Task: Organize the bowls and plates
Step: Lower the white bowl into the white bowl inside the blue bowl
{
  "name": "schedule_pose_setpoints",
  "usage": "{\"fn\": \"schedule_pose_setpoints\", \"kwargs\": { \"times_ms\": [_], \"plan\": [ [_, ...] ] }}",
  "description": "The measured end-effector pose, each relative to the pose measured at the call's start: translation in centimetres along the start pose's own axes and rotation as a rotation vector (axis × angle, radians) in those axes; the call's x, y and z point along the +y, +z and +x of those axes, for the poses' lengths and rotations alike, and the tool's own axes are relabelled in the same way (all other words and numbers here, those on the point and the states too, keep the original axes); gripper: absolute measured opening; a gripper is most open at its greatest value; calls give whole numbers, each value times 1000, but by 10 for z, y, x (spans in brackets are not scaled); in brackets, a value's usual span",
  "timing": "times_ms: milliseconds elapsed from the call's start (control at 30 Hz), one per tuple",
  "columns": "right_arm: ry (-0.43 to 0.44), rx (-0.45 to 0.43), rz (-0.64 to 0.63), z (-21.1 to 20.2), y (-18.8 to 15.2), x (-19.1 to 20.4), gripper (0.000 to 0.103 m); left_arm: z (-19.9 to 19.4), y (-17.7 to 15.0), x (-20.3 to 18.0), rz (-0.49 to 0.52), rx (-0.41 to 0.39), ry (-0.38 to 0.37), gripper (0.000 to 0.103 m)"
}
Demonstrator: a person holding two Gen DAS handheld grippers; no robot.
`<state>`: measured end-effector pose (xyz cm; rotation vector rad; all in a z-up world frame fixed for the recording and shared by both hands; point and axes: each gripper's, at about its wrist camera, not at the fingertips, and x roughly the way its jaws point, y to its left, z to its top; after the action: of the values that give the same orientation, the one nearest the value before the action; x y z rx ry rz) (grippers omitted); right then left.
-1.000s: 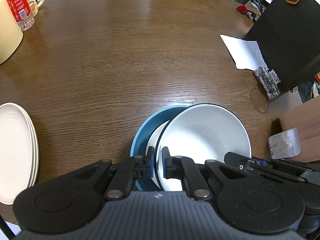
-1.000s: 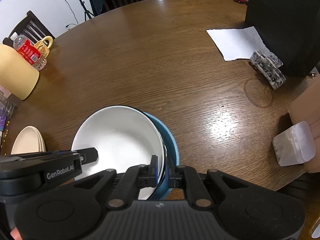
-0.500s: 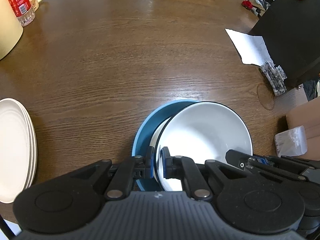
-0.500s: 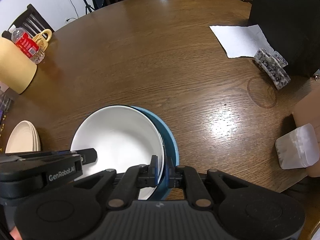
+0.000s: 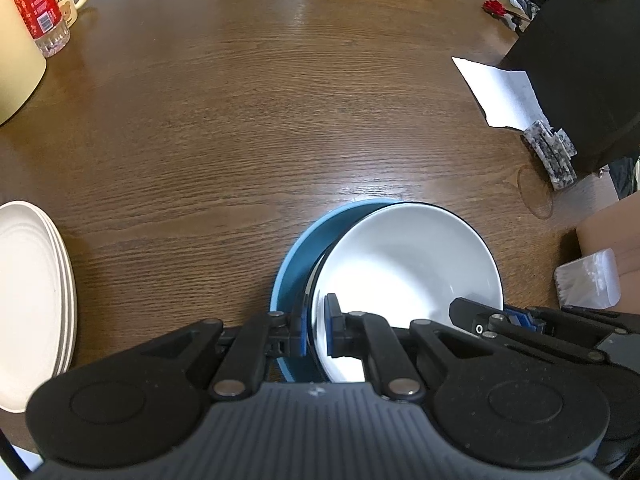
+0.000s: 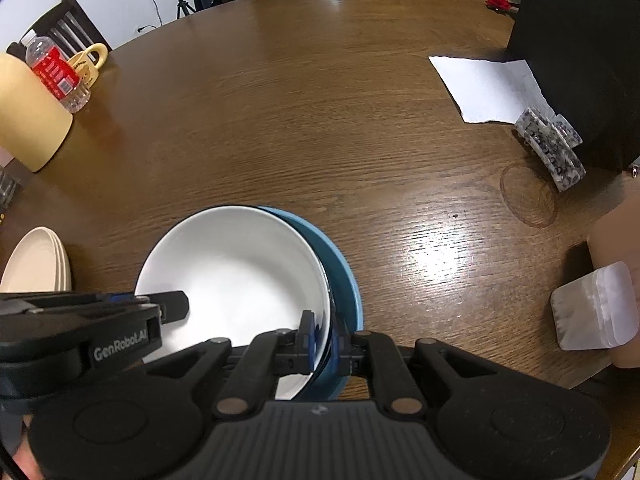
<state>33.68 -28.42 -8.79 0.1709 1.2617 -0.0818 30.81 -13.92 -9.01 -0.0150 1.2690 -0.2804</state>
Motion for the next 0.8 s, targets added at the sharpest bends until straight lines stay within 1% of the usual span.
{"fn": "schedule_pose_setpoints", "kwargs": {
  "times_ms": [233,367,800],
  "plan": [
    [-8,0,-6,1,0,1,9,0,-1,-2,16,-5,8,8],
    [-29,0,-17,3,0,2,9,0,-2,-4,31,-11,17,8],
    [-43,-15,-38,2,-1,5,9,0,-3,0,19,-11,10,8]
  ]
}}
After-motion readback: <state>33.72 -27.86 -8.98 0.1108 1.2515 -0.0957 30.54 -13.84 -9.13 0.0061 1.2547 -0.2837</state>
